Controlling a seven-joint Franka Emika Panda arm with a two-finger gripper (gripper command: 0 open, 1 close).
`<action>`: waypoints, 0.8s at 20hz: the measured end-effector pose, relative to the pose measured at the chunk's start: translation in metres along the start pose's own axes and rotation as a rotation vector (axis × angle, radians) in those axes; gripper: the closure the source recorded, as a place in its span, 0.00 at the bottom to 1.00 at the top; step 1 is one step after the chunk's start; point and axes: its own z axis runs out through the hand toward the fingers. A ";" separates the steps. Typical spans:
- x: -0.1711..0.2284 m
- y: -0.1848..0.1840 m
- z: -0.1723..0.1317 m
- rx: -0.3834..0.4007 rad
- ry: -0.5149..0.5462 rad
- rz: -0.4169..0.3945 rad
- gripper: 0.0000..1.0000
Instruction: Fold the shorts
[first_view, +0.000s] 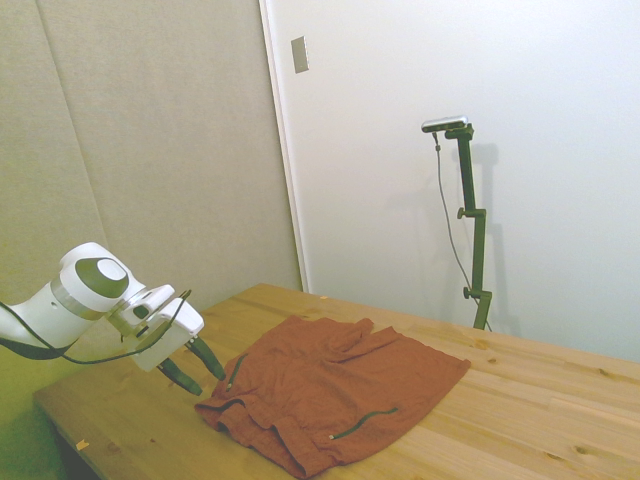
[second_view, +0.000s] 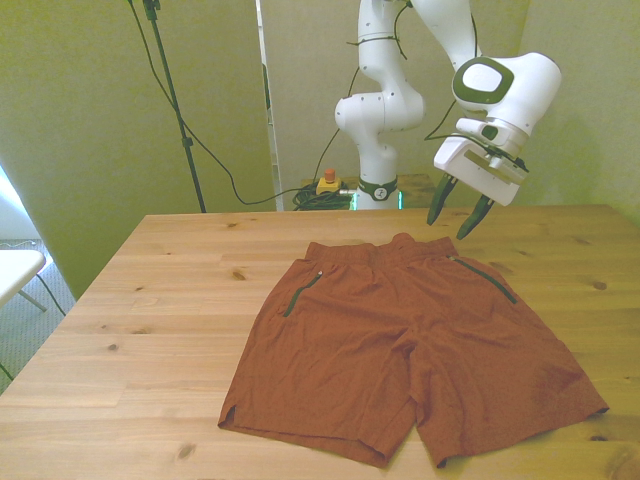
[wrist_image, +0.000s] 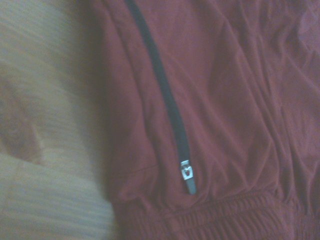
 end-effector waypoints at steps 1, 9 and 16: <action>-0.005 -0.002 0.000 -0.002 -0.001 -0.008 0.00; -0.015 0.001 0.019 -0.037 -0.012 -0.039 1.00; -0.009 0.006 0.036 -0.060 -0.017 -0.027 1.00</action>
